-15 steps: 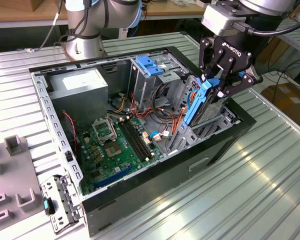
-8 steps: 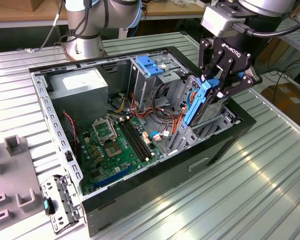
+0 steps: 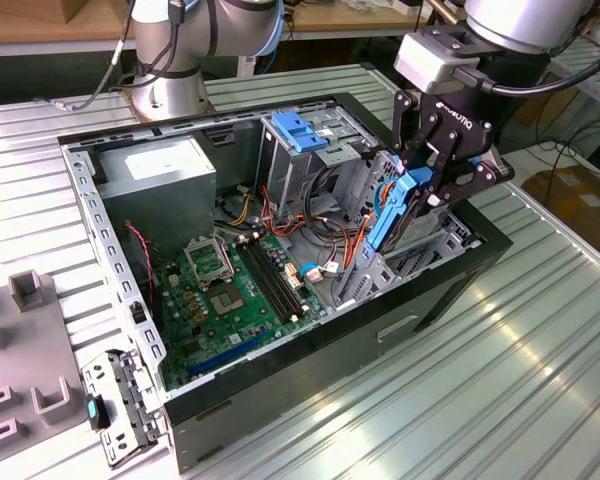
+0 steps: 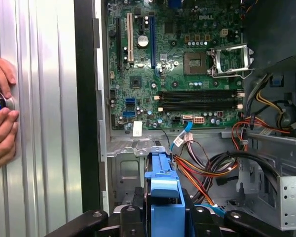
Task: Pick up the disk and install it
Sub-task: 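Insert the disk into the insertion slot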
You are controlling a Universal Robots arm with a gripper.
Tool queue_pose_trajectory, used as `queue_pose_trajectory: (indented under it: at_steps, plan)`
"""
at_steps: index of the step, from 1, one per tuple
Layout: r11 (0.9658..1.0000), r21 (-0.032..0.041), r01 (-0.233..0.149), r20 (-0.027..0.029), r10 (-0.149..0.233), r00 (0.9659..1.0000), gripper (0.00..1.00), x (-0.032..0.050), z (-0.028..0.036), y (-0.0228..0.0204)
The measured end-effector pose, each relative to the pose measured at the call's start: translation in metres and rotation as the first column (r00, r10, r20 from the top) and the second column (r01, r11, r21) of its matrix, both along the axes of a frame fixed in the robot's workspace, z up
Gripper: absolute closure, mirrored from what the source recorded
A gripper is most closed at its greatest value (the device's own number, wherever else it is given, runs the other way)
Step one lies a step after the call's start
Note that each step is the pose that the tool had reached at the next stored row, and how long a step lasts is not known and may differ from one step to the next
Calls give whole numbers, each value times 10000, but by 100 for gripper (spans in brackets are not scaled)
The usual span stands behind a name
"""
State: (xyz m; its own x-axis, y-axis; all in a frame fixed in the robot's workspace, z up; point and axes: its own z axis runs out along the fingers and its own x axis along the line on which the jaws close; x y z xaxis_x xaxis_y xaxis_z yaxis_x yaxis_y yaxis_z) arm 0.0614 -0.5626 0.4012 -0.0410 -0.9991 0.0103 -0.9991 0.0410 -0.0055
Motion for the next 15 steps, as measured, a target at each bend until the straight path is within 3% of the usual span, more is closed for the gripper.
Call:
queue_pose_trajectory:
  at_steps: [8,9,14,15]
  plan:
    - [10000,0,0,0,0,10000,62,0,-4,0]
    - [10000,3,1,1,-1,10000,55,0,-9,0]
    - [10000,-1,-1,2,1,10000,55,13,-92,0]
    - [10000,1,0,2,0,10000,64,17,-112,0]
